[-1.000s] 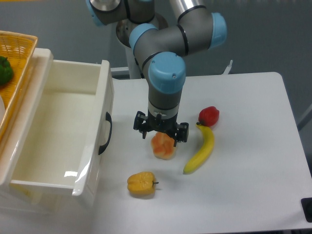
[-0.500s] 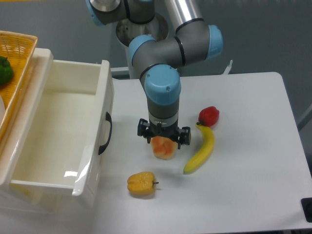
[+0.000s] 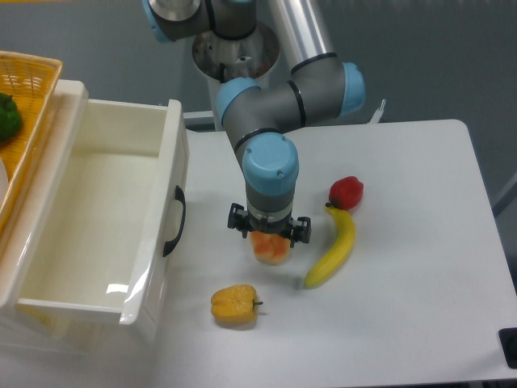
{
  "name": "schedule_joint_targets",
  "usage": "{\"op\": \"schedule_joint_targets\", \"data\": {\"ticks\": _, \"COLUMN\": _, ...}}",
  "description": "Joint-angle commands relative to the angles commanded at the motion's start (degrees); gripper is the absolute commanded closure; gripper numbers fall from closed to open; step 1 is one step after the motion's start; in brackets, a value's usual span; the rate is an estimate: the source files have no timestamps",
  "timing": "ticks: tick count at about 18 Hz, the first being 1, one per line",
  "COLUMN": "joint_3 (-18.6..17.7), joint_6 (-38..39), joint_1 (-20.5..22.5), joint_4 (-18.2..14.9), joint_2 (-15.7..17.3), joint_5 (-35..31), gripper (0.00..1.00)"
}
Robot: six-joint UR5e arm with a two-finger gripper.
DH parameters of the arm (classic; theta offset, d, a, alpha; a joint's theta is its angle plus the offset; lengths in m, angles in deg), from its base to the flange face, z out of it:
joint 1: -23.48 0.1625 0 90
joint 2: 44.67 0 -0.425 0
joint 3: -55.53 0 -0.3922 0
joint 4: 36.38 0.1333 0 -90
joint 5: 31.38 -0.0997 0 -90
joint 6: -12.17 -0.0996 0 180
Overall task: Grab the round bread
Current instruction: 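Close the gripper fingers around the bread roll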
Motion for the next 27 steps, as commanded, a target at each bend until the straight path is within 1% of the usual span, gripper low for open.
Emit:
{"op": "schedule_joint_targets", "data": {"ticks": 8, "joint_3": -1.1, "joint_6": 0.0, "joint_1": 0.1, "joint_4": 0.2, "joint_2": -2.5, "joint_5": -0.2, "gripper": 0.00}}
{"op": "schedule_joint_targets", "data": {"ticks": 21, "joint_3": -0.8, "joint_6": -0.1, "joint_1": 0.8, "joint_4": 1.0, "joint_2": -4.7, "joint_5": 0.0, "gripper": 0.00}}
{"op": "schedule_joint_targets", "data": {"ticks": 23, "joint_3": -0.3, "joint_6": -0.2, "joint_1": 0.7, "joint_4": 1.0, "joint_2": -5.4, "joint_5": -0.2, "gripper": 0.05}}
{"op": "schedule_joint_targets", "data": {"ticks": 26, "joint_3": -0.1, "joint_6": -0.2, "joint_1": 0.8, "joint_4": 1.0, "joint_2": -5.5, "joint_5": -0.3, "gripper": 0.18}}
{"op": "schedule_joint_targets", "data": {"ticks": 27, "joint_3": -0.1, "joint_6": -0.2, "joint_1": 0.8, "joint_4": 1.0, "joint_2": -5.5, "joint_5": -0.3, "gripper": 0.24}}
